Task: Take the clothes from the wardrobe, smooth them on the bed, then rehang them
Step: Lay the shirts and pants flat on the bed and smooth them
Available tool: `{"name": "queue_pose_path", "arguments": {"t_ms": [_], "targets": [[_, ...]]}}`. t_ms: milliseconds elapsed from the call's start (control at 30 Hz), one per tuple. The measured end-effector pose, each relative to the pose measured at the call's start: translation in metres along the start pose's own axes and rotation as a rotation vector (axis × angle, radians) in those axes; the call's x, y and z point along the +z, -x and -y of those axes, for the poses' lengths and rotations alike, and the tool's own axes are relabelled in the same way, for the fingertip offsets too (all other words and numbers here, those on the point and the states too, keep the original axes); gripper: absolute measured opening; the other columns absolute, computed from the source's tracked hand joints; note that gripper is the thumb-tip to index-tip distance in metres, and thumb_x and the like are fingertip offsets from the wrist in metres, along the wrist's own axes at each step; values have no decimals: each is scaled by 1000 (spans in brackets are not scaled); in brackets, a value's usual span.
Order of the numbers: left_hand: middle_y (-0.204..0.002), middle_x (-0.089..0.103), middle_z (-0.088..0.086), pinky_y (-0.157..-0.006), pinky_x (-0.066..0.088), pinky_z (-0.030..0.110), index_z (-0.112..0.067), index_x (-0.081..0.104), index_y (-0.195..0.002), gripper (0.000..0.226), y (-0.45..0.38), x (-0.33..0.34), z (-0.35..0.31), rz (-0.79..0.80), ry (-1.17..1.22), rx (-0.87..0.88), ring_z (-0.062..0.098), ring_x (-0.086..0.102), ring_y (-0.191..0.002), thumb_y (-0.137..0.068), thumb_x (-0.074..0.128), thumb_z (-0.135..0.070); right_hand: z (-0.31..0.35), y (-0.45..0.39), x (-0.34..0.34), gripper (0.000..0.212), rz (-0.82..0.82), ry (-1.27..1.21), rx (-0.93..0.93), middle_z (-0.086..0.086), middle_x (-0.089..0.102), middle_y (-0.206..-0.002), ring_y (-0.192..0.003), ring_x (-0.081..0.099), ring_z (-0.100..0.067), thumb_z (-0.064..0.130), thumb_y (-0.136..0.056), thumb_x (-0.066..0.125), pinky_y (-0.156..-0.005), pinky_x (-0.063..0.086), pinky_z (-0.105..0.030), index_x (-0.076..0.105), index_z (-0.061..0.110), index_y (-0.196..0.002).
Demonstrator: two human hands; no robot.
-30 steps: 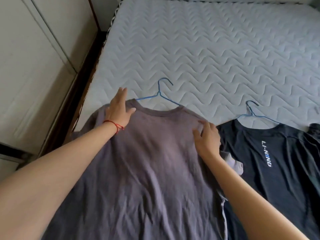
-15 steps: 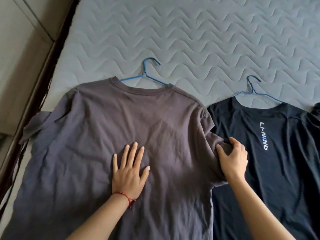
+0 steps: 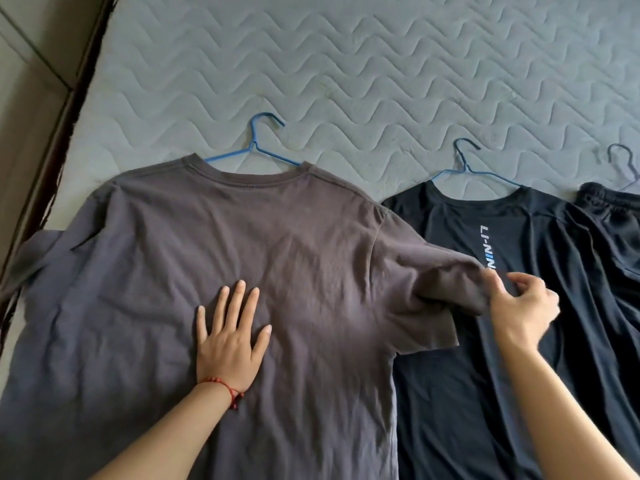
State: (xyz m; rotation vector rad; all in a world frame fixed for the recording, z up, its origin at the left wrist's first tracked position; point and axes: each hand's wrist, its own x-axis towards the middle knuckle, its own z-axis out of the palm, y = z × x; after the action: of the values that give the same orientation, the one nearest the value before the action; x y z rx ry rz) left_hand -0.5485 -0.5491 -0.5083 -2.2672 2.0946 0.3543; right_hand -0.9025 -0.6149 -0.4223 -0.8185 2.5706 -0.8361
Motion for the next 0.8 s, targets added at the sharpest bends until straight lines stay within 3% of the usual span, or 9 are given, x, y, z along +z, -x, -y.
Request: {"name": "queue_pose_path", "arguments": {"t_ms": [133,267,400,500,567,667,700,767,800], "targets": [[-150,34,2,-107,24,57,-25,30,-141,64,-1,1,1,13,4,-2,22,32,-137,-83,27,-52,-34,7,4,68,225,-30,259,-18,68,-100,-96,62,-32,59,-64,62,-91,48,-40,65,4,-104],[-151,33,1,-107,23,56,-26,28,-141,67,-2,1,3,38,1,0,21,29,-138,-88,4,-60,-32,31,19,50,327,-170,306,-11,65,-82,-79,58,-24,46,-76,65,-80,49,-40,65,-2,-90],[-152,30,0,-108,23,57,-27,26,-142,67,-3,2,5,57,19,6,20,27,-139,-87,10,-62,-16,51,32,27,432,-207,300,-4,57,-71,-68,53,-17,33,-74,72,-71,46,-35,60,10,-67],[-157,15,-4,-113,11,54,-29,16,-145,82,-4,1,6,61,38,25,18,14,-144,-78,-8,-71,-16,58,28,23,403,-283,276,-1,54,-63,-68,51,-18,21,-76,70,-68,42,-33,56,10,-61],[-158,-2,-8,-115,2,51,-32,4,-146,86,-6,0,7,101,60,18,15,0,-146,-71,-6,-73,-20,63,20,20,340,-375,270,-2,56,-67,-71,53,-19,18,-75,69,-68,47,-33,54,11,-64],[-154,-20,-13,-116,-5,48,-35,-9,-144,86,-8,-9,9,220,71,20,13,-13,-145,-66,-2,-70,-39,74,7,16,183,-390,337,-1,53,-68,-59,50,-18,11,-77,68,-42,47,-20,52,11,-80],[-154,-21,-13,-116,-5,47,-36,-9,-144,84,-8,-13,10,246,71,34,12,-13,-145,-69,3,-70,-47,80,2,18,140,-392,401,-4,56,-72,-57,51,-20,9,-77,68,-40,47,-18,53,11,-88],[-156,-16,-10,-117,-2,46,-35,-6,-145,77,-8,-22,14,270,67,74,13,-11,-145,-80,23,-66,-63,93,-7,32,64,-300,491,-13,64,-94,-79,59,-31,6,-76,66,-72,55,-29,56,10,-106],[-157,-13,-9,-117,0,45,-33,-2,-146,74,-7,-26,15,268,67,95,13,-9,-146,-85,32,-60,-66,101,-12,39,28,-224,500,-15,61,-106,-96,58,-34,2,-76,61,-88,47,-36,54,8,-114]]}}
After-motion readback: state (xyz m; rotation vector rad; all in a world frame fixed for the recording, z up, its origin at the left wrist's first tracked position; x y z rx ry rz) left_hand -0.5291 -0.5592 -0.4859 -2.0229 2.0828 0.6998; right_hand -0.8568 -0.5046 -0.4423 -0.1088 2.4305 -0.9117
